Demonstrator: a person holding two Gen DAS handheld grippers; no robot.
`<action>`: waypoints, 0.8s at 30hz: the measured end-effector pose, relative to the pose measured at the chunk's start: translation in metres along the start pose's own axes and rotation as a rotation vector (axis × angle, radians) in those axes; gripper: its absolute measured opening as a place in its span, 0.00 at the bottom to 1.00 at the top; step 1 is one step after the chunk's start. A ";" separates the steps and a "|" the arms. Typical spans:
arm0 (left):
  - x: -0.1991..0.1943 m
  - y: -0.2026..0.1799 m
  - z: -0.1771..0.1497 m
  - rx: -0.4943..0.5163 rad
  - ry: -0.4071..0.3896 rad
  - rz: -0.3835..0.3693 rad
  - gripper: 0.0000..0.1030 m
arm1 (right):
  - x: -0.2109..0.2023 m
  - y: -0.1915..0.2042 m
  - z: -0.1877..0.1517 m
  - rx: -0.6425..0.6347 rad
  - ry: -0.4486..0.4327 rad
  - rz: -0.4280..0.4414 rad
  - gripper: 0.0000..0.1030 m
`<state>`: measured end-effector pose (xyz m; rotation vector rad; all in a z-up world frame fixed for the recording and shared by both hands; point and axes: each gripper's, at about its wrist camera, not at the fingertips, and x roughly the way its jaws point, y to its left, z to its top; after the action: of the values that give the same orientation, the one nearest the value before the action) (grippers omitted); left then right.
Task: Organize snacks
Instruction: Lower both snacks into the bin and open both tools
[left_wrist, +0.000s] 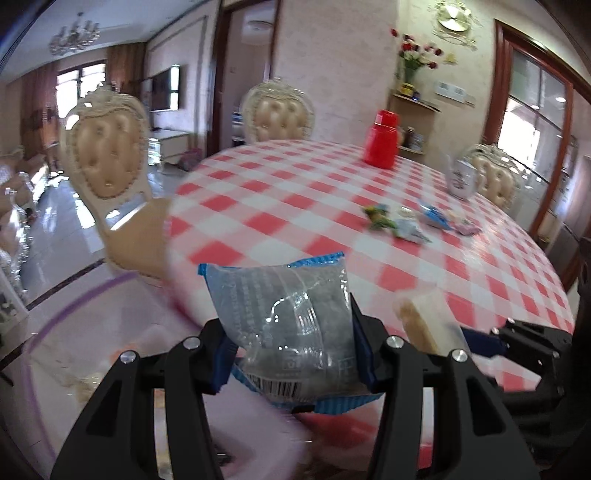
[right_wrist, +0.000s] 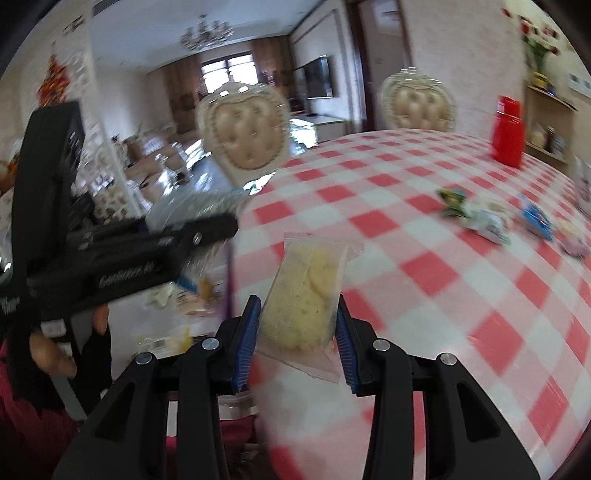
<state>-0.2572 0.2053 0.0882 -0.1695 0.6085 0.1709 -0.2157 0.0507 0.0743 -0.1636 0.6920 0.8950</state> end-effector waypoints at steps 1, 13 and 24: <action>-0.004 0.012 0.001 -0.005 -0.003 0.023 0.51 | 0.004 0.009 0.002 -0.020 0.003 0.010 0.38; -0.018 0.109 0.002 -0.034 0.034 0.245 0.51 | 0.052 0.110 0.017 -0.217 0.077 0.178 0.38; -0.050 0.127 0.016 -0.170 -0.101 0.377 0.95 | 0.039 0.077 0.024 -0.142 -0.010 0.194 0.68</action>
<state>-0.3149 0.3266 0.1168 -0.2076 0.5209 0.5936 -0.2465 0.1349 0.0808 -0.2206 0.6430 1.1314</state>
